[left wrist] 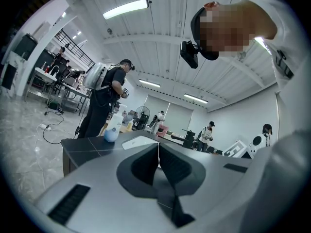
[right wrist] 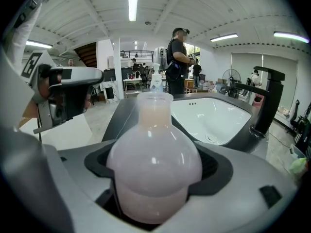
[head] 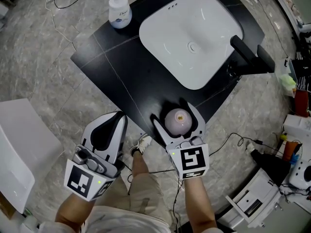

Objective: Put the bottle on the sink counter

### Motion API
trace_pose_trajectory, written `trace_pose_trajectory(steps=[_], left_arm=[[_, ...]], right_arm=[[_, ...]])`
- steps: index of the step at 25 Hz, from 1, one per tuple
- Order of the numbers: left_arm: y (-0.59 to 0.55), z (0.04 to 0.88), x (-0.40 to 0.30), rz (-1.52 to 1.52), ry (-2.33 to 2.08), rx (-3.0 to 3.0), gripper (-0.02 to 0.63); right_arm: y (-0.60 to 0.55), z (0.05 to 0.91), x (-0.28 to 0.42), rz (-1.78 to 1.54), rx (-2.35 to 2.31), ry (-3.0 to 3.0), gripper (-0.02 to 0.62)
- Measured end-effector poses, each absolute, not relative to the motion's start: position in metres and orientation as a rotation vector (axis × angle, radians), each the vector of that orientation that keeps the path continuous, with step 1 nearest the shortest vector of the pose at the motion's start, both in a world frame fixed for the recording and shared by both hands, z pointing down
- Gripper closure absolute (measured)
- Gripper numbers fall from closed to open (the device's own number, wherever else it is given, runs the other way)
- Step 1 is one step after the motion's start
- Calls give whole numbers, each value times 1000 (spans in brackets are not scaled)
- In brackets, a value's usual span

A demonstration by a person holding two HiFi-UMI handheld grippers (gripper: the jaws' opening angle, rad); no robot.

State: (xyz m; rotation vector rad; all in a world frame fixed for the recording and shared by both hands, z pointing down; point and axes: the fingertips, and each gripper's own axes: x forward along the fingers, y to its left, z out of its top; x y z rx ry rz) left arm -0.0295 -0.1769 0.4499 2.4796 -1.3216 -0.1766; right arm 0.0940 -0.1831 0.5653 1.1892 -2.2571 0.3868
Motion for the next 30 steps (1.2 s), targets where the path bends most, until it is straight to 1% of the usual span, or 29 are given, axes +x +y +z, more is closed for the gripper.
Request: trace_pose_trajectory(steps=[30], left_arm=[[-173,449,-28,-179,-1328,2472,589]], right_arm=[[-172,567,97,354,1140,-2238,172]])
